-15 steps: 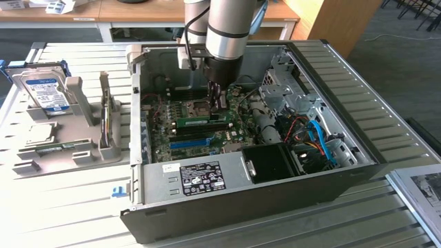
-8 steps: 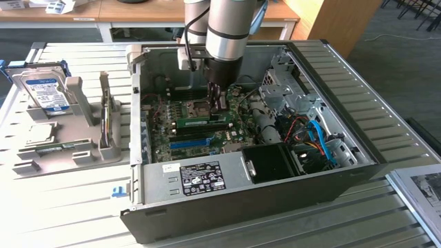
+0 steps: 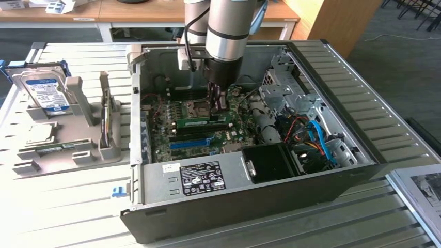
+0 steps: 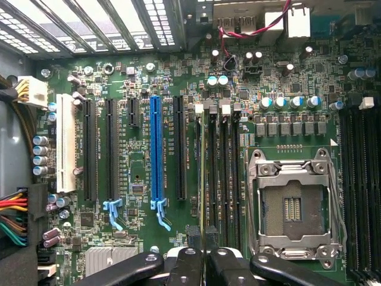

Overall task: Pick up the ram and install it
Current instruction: 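Insert the ram into the slot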

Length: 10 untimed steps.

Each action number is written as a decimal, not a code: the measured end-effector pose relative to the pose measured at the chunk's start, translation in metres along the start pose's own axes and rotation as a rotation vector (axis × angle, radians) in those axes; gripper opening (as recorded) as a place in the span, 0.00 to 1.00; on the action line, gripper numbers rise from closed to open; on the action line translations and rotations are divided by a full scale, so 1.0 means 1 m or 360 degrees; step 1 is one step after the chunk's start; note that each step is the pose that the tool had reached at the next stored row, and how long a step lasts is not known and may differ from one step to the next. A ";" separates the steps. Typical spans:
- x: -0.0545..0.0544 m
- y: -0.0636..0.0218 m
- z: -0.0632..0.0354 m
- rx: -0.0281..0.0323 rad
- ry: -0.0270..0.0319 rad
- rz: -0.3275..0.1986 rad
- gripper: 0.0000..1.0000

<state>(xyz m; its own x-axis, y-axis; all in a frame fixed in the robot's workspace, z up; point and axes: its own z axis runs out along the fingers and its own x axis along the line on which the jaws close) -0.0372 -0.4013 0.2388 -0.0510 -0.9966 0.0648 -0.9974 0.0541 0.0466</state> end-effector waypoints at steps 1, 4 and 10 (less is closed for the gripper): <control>0.000 0.0000 0.0000 0.00003 0.00001 -0.0004 0.12; 0.000 0.0000 0.0000 0.00015 0.00009 -0.0023 0.12; 0.000 0.0000 0.0000 0.00023 0.00016 -0.0035 0.12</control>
<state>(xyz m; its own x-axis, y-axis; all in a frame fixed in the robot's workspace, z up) -0.0372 -0.4013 0.2388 -0.0293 -0.9975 0.0647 -0.9984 0.0323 0.0466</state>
